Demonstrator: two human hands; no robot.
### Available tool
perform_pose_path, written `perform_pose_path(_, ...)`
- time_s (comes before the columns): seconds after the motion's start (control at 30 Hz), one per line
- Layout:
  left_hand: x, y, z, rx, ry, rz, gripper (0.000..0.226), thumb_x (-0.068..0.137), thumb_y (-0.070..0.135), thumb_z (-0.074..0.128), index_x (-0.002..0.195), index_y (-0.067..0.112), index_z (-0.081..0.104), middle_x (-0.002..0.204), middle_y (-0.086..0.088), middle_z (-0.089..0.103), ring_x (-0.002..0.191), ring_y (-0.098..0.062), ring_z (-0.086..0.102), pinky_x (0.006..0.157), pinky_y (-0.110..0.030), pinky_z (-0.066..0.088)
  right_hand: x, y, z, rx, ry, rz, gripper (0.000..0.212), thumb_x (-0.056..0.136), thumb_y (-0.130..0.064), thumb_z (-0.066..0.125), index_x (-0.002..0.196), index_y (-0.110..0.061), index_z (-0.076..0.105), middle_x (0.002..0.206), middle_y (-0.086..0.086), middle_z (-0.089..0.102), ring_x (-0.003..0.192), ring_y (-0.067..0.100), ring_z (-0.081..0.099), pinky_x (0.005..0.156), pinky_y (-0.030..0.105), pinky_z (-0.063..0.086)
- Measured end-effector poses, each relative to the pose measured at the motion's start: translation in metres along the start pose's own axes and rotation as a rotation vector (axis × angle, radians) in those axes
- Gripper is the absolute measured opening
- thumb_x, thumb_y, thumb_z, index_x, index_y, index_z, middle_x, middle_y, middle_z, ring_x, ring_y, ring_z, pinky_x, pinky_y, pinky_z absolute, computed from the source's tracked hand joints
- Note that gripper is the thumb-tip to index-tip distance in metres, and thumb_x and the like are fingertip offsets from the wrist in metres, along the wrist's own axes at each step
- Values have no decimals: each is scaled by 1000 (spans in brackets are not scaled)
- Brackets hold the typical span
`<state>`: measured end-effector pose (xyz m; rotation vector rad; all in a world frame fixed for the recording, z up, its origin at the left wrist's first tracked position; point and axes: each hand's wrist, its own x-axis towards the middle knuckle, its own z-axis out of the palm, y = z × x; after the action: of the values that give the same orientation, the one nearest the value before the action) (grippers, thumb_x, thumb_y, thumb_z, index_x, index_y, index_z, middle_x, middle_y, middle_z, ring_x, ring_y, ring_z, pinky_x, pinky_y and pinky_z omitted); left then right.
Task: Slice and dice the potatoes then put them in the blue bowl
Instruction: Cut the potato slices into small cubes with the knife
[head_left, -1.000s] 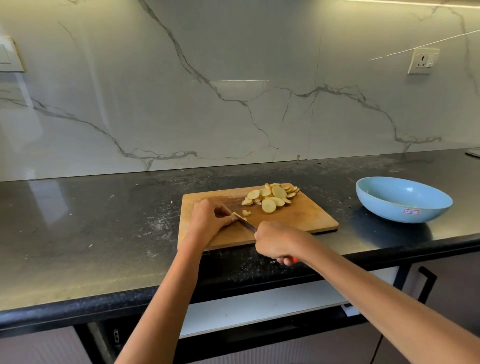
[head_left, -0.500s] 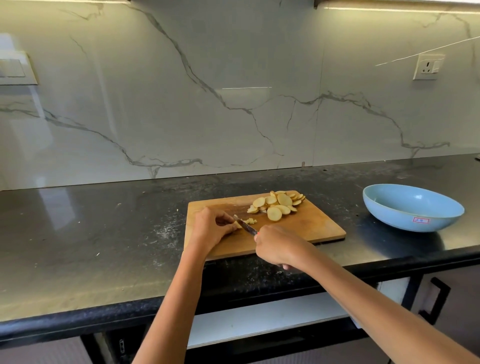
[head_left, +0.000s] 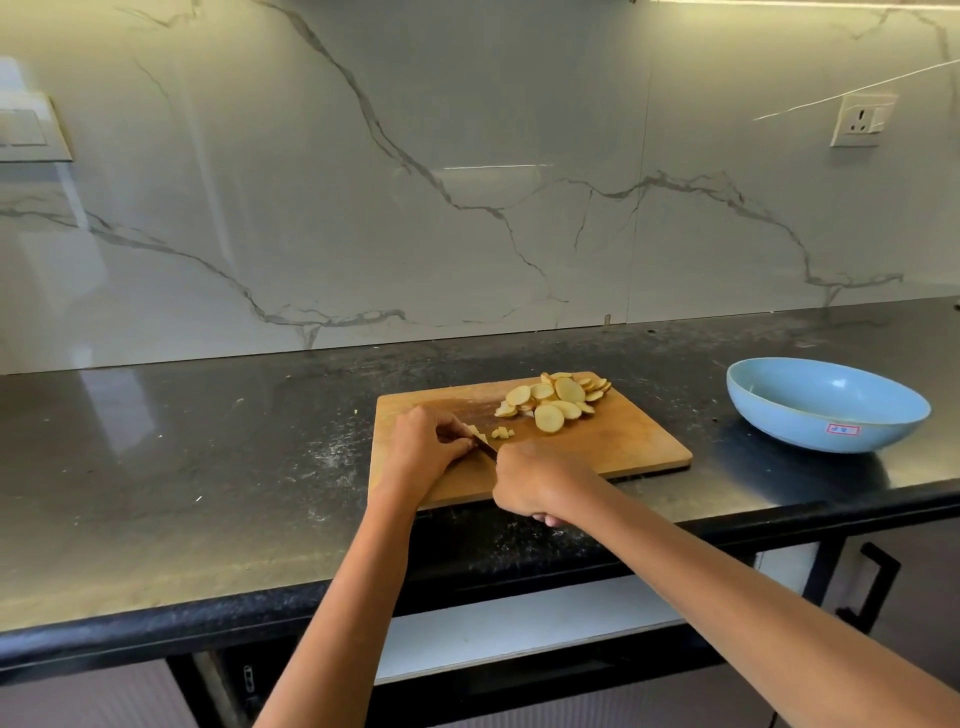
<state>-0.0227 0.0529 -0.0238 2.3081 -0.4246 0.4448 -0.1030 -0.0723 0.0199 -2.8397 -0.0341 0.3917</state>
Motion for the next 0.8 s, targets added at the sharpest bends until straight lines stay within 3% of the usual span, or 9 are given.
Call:
perform_pose_path(0.2, -1, 2, -2, 19, 12, 10, 9, 81, 9, 68, 88, 9, 74, 87, -2, 70, 75, -5, 56, 57, 1, 37, -7, 15, 9, -34, 98, -29, 29, 92, -6, 40, 116, 0, 56, 87, 8, 52, 60, 16, 48, 53, 22, 41)
perform_pose_path(0.33, 1, 3, -1, 22, 64, 68, 26, 85, -5, 52, 97, 8, 71, 94, -2, 70, 84, -9, 59, 67, 0, 39, -3, 25, 8, -60, 151, -63, 29, 93, -7, 37, 110, 0, 59, 79, 6, 51, 62, 16, 50, 48, 21, 37)
perform_pose_path(0.47, 2, 12, 5, -100, -7, 251, 53, 70, -25, 37, 102, 9, 62, 91, 0, 67, 89, -10, 63, 80, -12, 48, -3, 33, 8, -122, 222, -99, 26, 94, -8, 38, 105, -1, 60, 85, 7, 53, 73, 20, 52, 53, 24, 37)
perform_pose_path(0.6, 3, 9, 11, 54, -70, 278, 69, 66, -24, 33, 117, 18, 53, 93, 7, 65, 102, -13, 51, 92, -20, 35, -7, 40, 10, -184, 278, -124, 23, 95, -9, 39, 104, -3, 60, 68, 0, 40, 57, 12, 39, 48, 22, 29)
perform_pose_path(0.7, 3, 10, 13, 173, -62, 232, 78, 66, -22, 32, 127, 25, 47, 107, 11, 62, 111, -13, 39, 92, -30, 31, -11, 41, 11, -232, 303, -132, 24, 93, -8, 40, 105, -5, 61, 70, 1, 43, 60, 15, 42, 49, 23, 30)
perform_pose_path(0.8, 2, 11, 13, 149, -31, 265, 86, 60, -23, 30, 127, 29, 45, 103, 17, 61, 102, -9, 39, 87, -31, 31, -15, 40, 11, -266, 330, -135, 25, 93, -7, 41, 106, -5, 62, 81, 6, 49, 72, 21, 47, 49, 24, 31)
